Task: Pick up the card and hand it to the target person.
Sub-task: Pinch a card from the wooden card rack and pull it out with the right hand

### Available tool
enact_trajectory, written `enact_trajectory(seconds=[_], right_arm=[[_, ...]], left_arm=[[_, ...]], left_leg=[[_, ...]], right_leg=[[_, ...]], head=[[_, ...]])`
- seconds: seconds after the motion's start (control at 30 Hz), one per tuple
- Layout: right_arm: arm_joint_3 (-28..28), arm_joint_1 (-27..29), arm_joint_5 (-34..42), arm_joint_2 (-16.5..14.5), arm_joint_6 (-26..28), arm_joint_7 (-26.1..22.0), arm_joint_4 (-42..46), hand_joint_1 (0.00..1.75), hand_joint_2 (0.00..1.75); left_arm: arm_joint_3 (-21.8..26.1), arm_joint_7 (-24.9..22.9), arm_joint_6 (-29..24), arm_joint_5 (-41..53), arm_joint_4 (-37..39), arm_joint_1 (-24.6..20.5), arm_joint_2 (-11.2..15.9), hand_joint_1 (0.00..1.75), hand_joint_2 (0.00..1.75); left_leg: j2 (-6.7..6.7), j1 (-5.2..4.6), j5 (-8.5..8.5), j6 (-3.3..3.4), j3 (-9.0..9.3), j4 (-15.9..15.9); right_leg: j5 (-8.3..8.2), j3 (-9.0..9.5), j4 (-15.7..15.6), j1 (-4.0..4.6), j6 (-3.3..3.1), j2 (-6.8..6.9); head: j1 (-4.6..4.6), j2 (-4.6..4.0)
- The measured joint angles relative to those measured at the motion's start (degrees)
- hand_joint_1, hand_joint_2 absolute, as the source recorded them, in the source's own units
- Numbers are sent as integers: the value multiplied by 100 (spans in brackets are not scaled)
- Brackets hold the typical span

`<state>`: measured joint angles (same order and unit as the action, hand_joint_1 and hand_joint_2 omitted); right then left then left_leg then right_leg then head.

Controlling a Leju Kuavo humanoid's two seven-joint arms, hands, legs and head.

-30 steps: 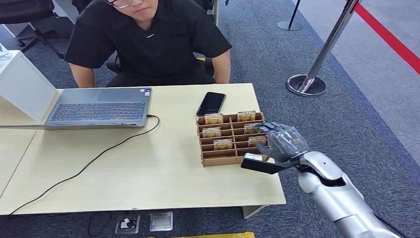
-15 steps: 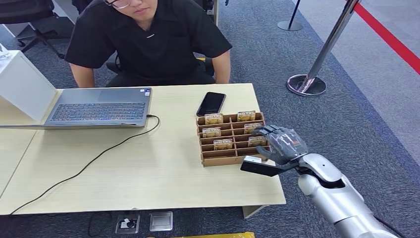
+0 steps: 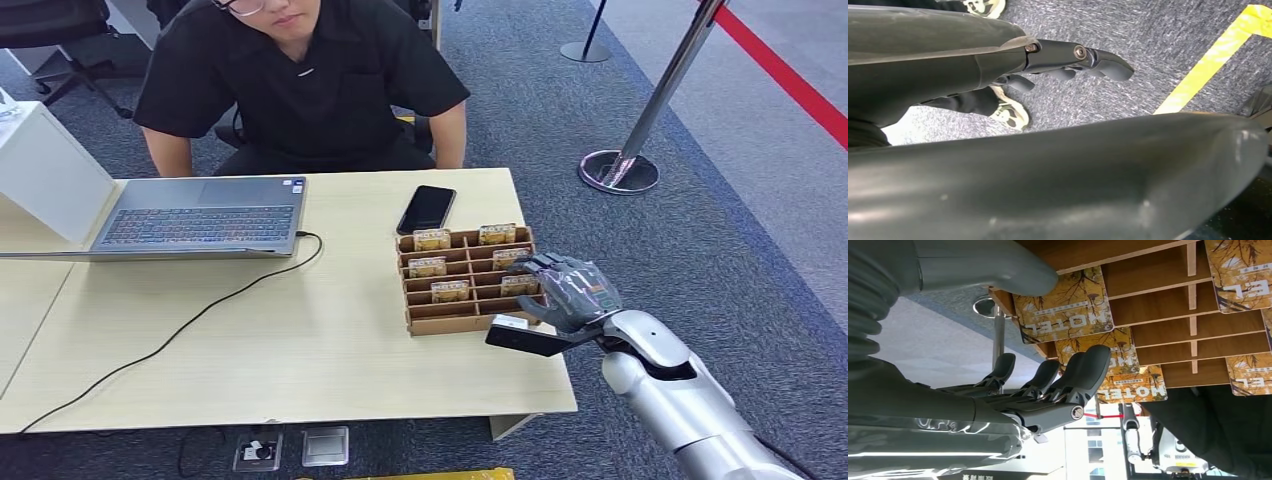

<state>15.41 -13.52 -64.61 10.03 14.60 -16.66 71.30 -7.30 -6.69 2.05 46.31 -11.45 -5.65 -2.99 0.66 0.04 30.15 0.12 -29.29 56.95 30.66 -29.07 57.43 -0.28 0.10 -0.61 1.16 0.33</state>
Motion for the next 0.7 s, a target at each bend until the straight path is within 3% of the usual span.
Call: enact_trajectory(seconds=[0.7], right_arm=[[52,-99,-546,0,117,463,-64,68,175]], left_arm=[[46,0,30,97,0,-4,-4,0,0]], left_leg=[[0,0,0,0,0,0]], right_leg=[[-1,1,0,0,1,0]], head=[[2,-1]])
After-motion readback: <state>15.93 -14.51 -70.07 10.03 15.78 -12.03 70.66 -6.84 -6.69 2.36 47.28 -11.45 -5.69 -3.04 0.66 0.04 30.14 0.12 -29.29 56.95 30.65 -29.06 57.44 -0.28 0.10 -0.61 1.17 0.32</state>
